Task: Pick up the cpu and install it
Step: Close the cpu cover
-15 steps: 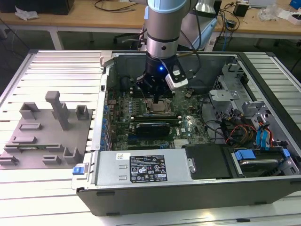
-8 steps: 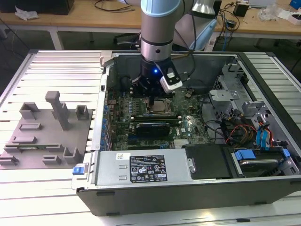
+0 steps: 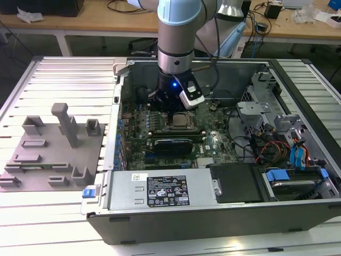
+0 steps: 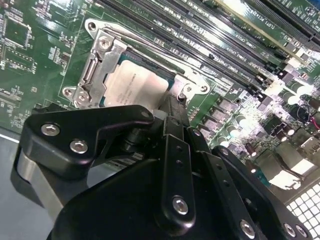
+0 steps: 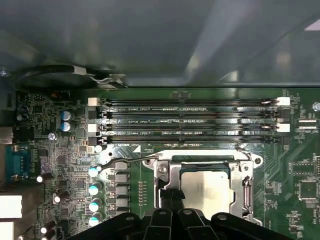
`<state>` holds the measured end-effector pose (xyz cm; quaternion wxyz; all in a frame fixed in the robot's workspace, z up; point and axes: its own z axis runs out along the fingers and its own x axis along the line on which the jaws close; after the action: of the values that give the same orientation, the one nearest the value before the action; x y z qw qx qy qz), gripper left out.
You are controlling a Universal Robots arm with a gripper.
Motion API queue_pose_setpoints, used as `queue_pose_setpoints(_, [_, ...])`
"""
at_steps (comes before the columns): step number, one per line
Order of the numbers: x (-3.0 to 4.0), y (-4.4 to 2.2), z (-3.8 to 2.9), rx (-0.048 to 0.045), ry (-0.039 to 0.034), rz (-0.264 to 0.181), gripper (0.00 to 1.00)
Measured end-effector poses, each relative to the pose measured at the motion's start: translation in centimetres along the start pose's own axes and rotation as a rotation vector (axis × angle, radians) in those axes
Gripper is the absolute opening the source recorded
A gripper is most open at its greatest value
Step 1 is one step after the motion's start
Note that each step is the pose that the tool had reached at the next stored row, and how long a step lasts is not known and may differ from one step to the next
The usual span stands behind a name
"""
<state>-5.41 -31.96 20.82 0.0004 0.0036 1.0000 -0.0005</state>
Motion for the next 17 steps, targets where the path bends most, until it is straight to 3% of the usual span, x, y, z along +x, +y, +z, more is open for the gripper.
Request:
queue_pose_setpoints(9, [0.23, -0.01, 0.45, 0.0004, 0.0002, -0.004, 0.11])
queue_pose_setpoints(17, [0.22, 0.01, 0.36, -0.0005, -0.0004, -0.004, 0.11])
